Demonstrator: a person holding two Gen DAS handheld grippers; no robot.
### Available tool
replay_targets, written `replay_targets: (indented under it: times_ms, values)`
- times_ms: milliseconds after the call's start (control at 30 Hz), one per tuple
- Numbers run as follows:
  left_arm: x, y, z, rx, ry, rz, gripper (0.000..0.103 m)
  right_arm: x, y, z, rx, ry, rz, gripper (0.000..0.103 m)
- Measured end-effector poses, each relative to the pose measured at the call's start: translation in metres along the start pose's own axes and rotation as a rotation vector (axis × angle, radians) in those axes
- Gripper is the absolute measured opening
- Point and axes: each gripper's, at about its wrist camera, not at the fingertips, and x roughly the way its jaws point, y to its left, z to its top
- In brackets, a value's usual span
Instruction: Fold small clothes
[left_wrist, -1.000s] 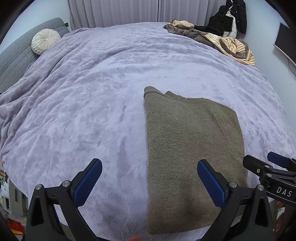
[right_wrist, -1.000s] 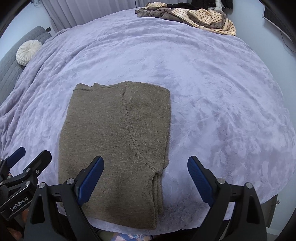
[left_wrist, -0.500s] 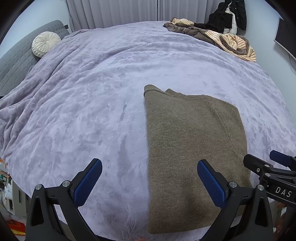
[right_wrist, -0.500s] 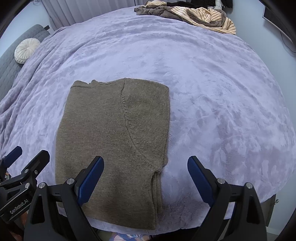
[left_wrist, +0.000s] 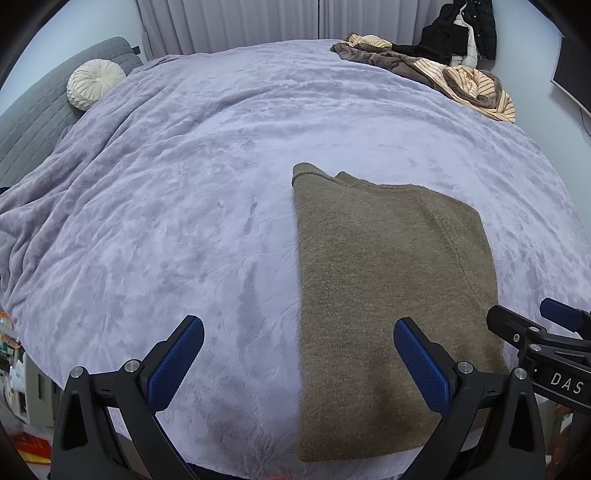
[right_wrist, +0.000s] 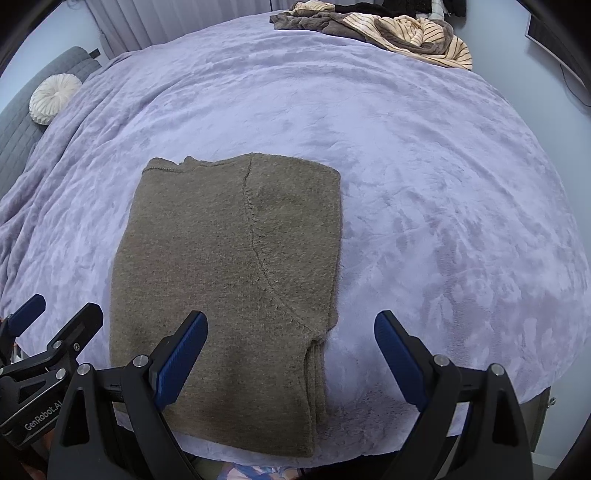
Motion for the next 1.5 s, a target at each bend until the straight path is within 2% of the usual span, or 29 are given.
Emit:
replay_targets:
  times_ms: [1500]
  values:
    - [0.01,-0.006,0.002,0.01,0.024,-0.009,0.103,0.004,-0.001,0.0,0.01,0.008,-0.003,0.093]
